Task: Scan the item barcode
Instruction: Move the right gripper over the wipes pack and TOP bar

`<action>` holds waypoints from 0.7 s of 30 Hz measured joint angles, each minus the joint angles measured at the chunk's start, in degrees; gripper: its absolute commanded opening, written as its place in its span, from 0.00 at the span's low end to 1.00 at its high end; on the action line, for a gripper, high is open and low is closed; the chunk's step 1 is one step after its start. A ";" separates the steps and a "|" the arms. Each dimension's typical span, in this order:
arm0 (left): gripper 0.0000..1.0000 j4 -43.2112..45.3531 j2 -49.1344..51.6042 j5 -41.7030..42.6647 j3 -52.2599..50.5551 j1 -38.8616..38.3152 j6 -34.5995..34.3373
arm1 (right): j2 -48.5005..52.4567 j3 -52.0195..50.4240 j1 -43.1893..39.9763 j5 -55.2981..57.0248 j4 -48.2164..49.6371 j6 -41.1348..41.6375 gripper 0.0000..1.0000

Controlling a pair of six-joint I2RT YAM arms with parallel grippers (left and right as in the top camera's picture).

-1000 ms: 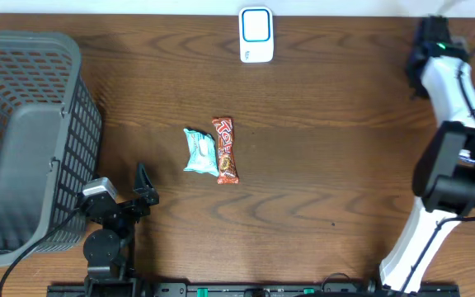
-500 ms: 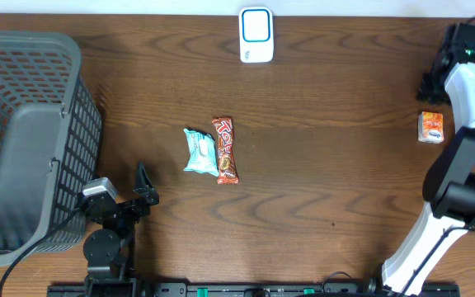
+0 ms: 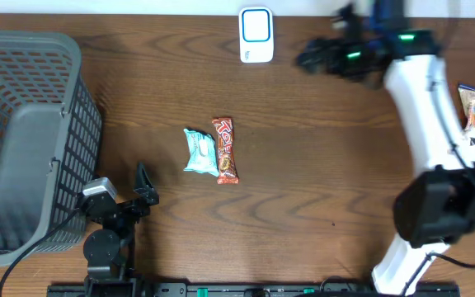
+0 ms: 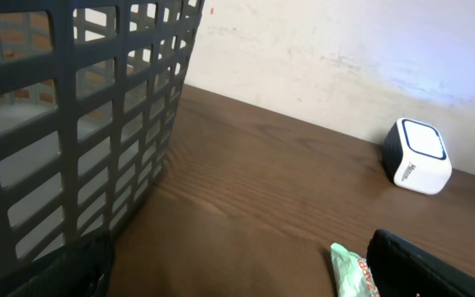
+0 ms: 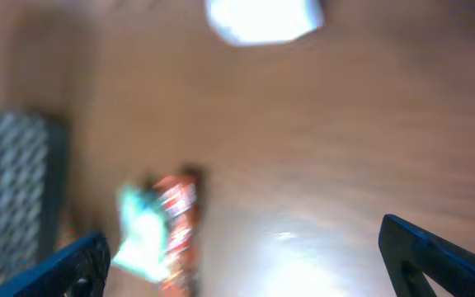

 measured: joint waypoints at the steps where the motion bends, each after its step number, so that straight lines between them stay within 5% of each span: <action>1: 0.98 0.00 0.00 0.00 0.00 0.00 0.00 | 0.98 0.00 3.04 -0.28 -0.66 0.13 0.99; 11: 0.98 0.00 0.00 0.00 0.00 0.00 0.02 | 11.72 -0.04 24.68 23.04 -3.93 7.13 0.88; 21: 0.98 0.00 0.00 0.00 0.00 0.00 0.02 | 15.54 -0.50 32.79 39.98 -3.67 14.71 0.81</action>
